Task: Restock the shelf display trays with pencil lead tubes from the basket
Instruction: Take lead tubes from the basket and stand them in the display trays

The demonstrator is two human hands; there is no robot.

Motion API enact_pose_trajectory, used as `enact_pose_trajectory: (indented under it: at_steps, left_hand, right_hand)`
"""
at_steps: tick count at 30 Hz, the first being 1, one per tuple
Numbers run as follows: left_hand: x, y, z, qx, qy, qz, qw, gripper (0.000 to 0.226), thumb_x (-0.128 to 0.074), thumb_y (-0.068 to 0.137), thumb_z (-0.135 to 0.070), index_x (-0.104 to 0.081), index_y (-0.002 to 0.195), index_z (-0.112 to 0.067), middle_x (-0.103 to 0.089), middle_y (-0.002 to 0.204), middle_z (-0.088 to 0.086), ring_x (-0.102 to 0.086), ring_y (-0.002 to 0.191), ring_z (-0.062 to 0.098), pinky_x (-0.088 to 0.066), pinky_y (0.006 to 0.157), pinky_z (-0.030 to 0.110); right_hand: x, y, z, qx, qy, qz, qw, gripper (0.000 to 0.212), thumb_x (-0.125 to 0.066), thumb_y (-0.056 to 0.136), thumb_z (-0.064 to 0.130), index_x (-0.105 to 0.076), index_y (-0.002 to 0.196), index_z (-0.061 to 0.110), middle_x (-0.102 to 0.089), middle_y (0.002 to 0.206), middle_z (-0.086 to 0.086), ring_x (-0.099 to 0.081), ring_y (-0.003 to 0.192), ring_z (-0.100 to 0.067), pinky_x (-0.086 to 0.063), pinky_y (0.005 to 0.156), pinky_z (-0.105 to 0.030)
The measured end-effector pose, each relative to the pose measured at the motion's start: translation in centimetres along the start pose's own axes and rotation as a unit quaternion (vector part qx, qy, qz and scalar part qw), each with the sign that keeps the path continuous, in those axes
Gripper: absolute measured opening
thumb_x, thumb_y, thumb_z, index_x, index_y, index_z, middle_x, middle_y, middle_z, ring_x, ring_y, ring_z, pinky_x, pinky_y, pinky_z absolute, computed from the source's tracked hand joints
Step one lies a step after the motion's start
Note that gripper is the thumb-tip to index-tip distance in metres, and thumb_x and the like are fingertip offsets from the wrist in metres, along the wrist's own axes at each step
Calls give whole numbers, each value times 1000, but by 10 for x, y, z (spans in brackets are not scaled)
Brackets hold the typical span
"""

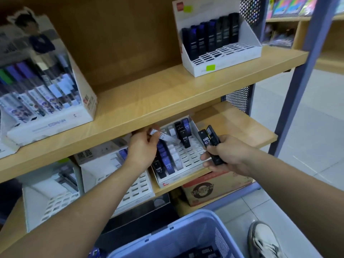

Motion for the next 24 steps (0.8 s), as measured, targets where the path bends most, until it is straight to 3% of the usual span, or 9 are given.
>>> enact_pose_trajectory:
  at_steps: [3,5,7,9,12,16,19,24]
  left_hand:
    - [-1,6,2,0,6,-8,1000,27,-52,96,-33,-57,117,-16,-67,91,5,-65,79,23,-54,68,35]
    - [-3,9,-1,-11,20,-10,1000,22,-51,97,-31,-58,112,-16,-63,85,2,-60,72,18,-46,62,28]
    - [-7,13,-7,-35,47,1,998,23,-49,98,-29,-60,116,-17,-62,94,2,-56,74,18,-44,66,27]
    - [-14,19,-11,-58,90,30,994,27,-46,100,-27,-59,123,-22,-62,104,0,-58,82,20,-49,75,30]
    - [-25,30,-12,-68,140,69,985,31,-47,100,-26,-57,128,-31,-59,107,-7,-59,79,15,-47,74,23]
    - [-36,39,-10,-79,175,79,978,30,-53,97,-23,-57,127,-27,-61,125,-2,-61,98,14,-46,85,20]
    - [-40,44,-8,-77,180,81,977,23,-56,94,-22,-58,117,-24,-63,118,-2,-63,90,15,-55,82,31]
    - [-41,49,-7,-76,158,74,982,19,-60,92,-23,-63,111,-25,-64,111,-3,-63,88,14,-55,81,34]
  right_hand:
    - [1,3,-3,8,-16,-11,1000,8,-46,104,15,-51,107,9,-69,77,-7,-58,51,-14,-39,37,-19]
    - [0,4,-4,11,-27,-17,999,12,-50,102,20,-52,105,9,-68,70,-5,-52,44,-12,-29,34,-17]
    - [0,5,-2,14,-34,-28,999,15,-52,101,25,-53,102,9,-66,63,-3,-45,41,-11,-23,35,-17]
    - [0,5,0,15,-29,-42,999,16,-51,102,26,-53,99,10,-64,64,-5,-41,42,-11,-22,35,-17]
    - [2,3,4,9,-7,-53,999,14,-48,103,22,-52,99,9,-61,72,-8,-41,44,-12,-22,34,-17]
    - [4,4,3,-1,7,-47,999,13,-48,103,18,-52,104,7,-61,71,-8,-42,44,-12,-23,32,-17]
    - [6,5,2,-4,11,-45,999,15,-48,103,19,-54,107,6,-61,68,-7,-42,44,-12,-23,33,-17]
    - [8,3,4,-4,11,-37,999,14,-49,102,20,-55,104,7,-61,67,-5,-42,45,-12,-23,33,-17]
Point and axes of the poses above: each hand's wrist, its own y-axis towards the middle knuckle, its own x-axis out of the back of the hand, z = x × y, the point moved 2 cm from there along y, towards the middle knuckle
